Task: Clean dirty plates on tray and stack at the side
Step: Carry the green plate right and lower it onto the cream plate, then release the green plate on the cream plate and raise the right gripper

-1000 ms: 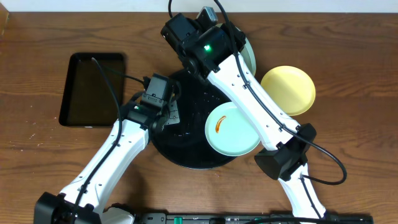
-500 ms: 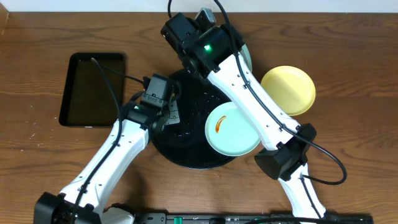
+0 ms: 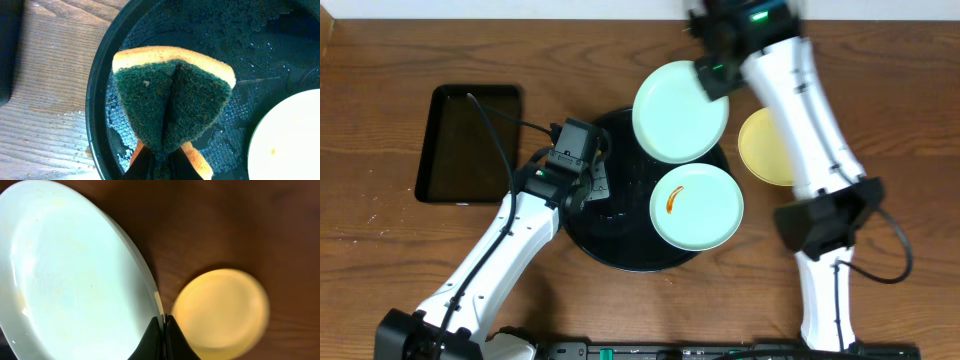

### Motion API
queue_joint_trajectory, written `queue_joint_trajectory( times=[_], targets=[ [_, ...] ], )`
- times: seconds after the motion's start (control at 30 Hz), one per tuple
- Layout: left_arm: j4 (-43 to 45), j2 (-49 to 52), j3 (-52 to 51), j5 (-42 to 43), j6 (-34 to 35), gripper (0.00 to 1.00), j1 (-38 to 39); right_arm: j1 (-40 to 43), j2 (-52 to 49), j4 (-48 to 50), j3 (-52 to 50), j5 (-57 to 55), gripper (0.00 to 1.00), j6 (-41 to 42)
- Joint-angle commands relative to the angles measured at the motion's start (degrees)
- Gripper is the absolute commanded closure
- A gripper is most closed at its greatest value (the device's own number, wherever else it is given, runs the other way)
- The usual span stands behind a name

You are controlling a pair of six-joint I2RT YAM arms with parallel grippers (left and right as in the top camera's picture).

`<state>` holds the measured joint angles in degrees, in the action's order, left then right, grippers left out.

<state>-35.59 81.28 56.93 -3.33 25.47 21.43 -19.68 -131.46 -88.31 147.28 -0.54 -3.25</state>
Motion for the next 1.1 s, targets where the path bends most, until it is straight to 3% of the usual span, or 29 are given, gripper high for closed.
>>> queue_joint_trajectory(
  times=[0.0,0.23,0.33,0.43,0.63,1.07],
  targets=[
    [0.0,0.3,-0.5,-0.3,0.1,0.92,-0.2,7.7,0.0,-1.3,1.0,22.1,0.99,-1.9],
    [0.1,0.3,-0.5,-0.3,0.1,0.92,-0.2,20.1,0.0,-8.2,0.9,23.6,0.99,-4.5],
    [0.0,0.3,-0.5,-0.3,0.1,0.92,-0.2,23.9,0.0,-9.0,0.4,17.8,0.99,-3.1],
    [0.0,0.3,-0.5,-0.3,0.1,0.92,-0.2,26.5,0.0,-9.0,-1.0,11.8,0.99,0.0],
    [-0.3,0.3,-0.5,-0.3,0.1,0.91,-0.2,30.0,0.0,-8.9,-9.4,11.1,0.99,-0.7],
    [-0.4,0.3,-0.5,-0.3,0.1,0.92,-0.2,31.2,0.0,8.4,-28.8,10.2,0.99,2.0]
  ],
)
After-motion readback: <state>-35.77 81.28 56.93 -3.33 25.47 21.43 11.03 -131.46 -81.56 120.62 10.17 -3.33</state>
